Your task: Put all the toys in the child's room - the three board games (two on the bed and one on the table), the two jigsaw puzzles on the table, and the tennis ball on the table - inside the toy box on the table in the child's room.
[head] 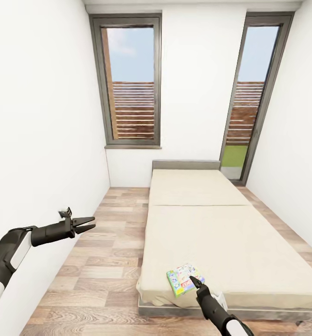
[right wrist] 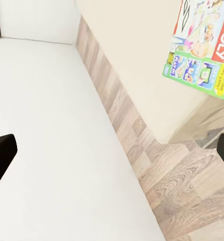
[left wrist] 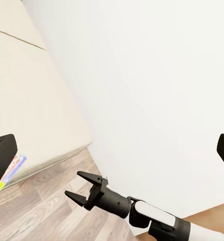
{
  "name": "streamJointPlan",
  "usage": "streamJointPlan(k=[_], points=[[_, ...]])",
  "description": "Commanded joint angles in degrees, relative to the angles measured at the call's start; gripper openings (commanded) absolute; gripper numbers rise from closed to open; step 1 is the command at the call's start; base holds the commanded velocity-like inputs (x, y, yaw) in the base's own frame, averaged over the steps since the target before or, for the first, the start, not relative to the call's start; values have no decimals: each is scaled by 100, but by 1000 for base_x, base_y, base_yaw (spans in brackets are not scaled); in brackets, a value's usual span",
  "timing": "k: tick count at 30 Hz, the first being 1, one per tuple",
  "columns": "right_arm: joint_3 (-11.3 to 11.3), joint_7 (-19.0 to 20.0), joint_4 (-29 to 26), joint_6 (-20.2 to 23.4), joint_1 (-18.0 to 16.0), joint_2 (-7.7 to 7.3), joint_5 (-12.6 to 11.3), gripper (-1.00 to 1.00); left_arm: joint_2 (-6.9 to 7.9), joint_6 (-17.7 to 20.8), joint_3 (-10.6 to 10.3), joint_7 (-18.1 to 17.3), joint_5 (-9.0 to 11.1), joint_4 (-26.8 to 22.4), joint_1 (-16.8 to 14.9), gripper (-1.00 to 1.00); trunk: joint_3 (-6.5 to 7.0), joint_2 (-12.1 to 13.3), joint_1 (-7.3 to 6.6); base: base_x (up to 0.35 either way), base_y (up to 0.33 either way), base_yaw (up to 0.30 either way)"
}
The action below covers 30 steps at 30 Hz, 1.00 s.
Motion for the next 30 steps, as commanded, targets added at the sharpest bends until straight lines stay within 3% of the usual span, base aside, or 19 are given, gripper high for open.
streamJointPlan(k=[1,5,10,23,30], points=[[-106,13,2,61,-4,2,-185,100,2,51,-2,-6,17,0,-4,100,-26,-47,23,0,0,0],[-214,35,4,65,0,-12,-582,100,2,51,-2,-6,15,0,-4,100,-98,-207,111,0,0,0],[-249,39,8,67,3,-18,-770,100,2,51,-2,-6,15,0,-4,100,-187,-408,221,0,0,0],[-275,1,57,86,4,-26,-817,100,2,51,-2,-6,14,0,-4,100,-421,-929,506,0,0,0],[-277,-26,57,435,4,-27,-817,100,2,51,-2,-6,14,0,-4,100,-546,-1210,660,0,0,0]])
